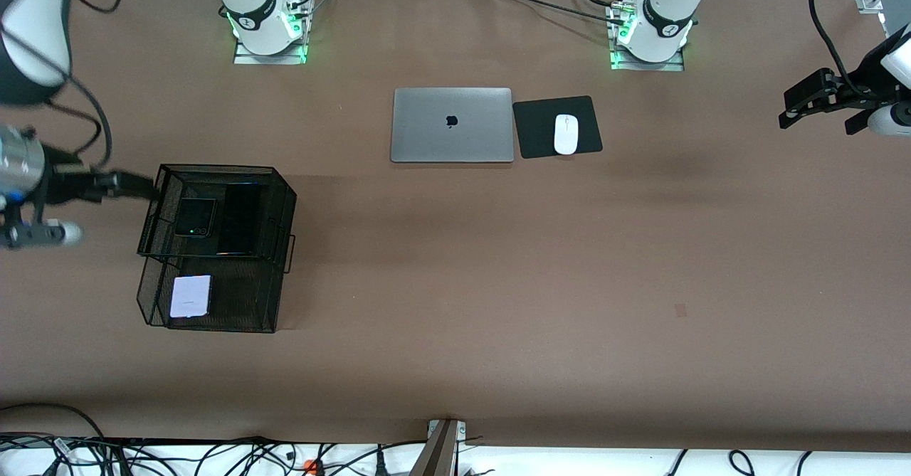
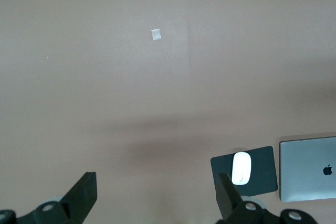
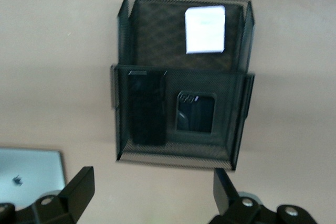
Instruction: Place phones with both arms
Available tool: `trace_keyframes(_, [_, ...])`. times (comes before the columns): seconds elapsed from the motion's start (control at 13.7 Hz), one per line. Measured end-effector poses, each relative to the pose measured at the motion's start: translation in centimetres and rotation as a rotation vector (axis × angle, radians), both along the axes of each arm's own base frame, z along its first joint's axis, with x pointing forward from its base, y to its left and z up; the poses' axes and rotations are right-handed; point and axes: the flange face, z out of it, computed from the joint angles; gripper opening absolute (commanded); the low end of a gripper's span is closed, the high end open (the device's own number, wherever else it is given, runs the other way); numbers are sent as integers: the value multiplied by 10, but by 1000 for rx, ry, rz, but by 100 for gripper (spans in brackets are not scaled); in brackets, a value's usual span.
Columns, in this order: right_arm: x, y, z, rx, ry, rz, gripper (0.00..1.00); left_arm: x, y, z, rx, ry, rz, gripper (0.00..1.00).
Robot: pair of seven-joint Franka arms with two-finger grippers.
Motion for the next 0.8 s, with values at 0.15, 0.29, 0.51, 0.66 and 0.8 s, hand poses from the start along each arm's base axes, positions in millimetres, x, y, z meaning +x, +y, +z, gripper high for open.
trace_keyframes(0.15, [-28, 1, 4, -1, -11, -13, 100, 0, 0, 0, 0, 0, 0, 100])
trace_keyframes(0.29, [-48, 5, 2, -31, -34, 4, 100, 0, 0, 0, 0, 0, 0, 100])
trace_keyframes(0.51, [-59, 12, 8, -49, -62, 24, 100, 0, 1, 0, 0, 0, 1, 100])
trace_keyframes(0.66, [-58, 10, 10, -55, -79, 22, 93, 0, 1, 0, 0, 0, 2, 100])
trace_keyframes(0.8, [-57, 3, 11, -69, -86, 14, 95, 0, 2, 0, 0, 0, 4, 100])
